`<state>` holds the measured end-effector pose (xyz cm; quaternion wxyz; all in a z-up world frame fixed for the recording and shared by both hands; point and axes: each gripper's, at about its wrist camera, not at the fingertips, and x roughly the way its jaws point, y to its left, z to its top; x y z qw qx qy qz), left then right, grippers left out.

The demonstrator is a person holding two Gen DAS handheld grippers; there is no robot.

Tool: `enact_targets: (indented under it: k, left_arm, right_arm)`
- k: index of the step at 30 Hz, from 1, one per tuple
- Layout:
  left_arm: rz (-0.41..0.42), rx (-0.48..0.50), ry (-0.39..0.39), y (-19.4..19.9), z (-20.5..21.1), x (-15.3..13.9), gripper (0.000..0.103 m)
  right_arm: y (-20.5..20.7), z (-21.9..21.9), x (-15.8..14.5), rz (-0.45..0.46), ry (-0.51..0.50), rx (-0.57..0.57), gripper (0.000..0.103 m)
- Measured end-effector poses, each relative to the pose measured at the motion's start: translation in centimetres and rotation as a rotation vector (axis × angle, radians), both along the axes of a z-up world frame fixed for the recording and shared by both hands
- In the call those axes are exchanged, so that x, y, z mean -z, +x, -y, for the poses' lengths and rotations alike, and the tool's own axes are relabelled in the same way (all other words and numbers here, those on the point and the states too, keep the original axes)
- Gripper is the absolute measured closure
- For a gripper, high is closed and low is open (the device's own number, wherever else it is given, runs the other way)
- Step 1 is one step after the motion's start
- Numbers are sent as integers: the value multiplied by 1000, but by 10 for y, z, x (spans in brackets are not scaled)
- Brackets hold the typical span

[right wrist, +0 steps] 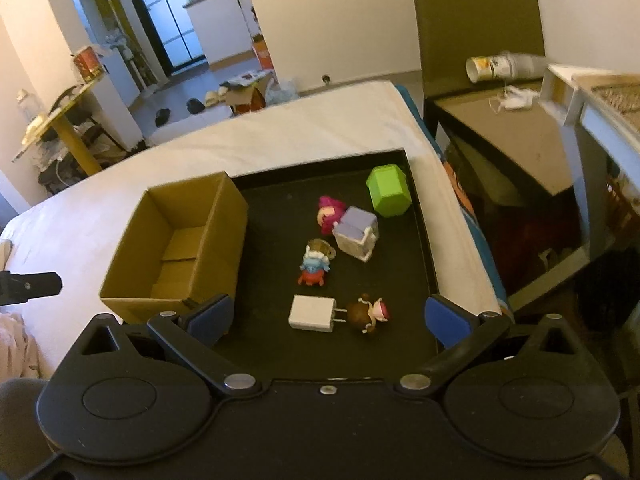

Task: Organize rigid objects
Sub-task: 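Move the left tool to the box wall while the right tool approaches the brown figurine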

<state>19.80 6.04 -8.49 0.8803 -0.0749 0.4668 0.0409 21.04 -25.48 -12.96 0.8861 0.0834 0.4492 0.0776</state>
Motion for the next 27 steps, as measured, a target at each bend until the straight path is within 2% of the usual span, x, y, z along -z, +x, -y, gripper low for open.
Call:
enact_targets:
  k: [5,10,15,17,20,27]
  left_arm:
    - [-30,-16,12,13,-7,13,3]
    - [-61,-25,8,26,-15,24,4]
    - [-84,-36,6,41,-21,36,14]
    - [-94,-44,0,46,-24,41,23]
    - [-115,-68,-5,52,-29,50,31]
    - [-160,-65,4,66,-33,65,45]
  right_arm:
    - [9,1,12,-26,23,-8,0]
    - [22,3,25,-54,30,2,5]
    - [32,6,38,-81,20,7,5]
    - [37,7,44,-92,21,9,6]
    - [42,8,52,-106,17,8,7]
    - [54,12,70,-143,17,3,16]
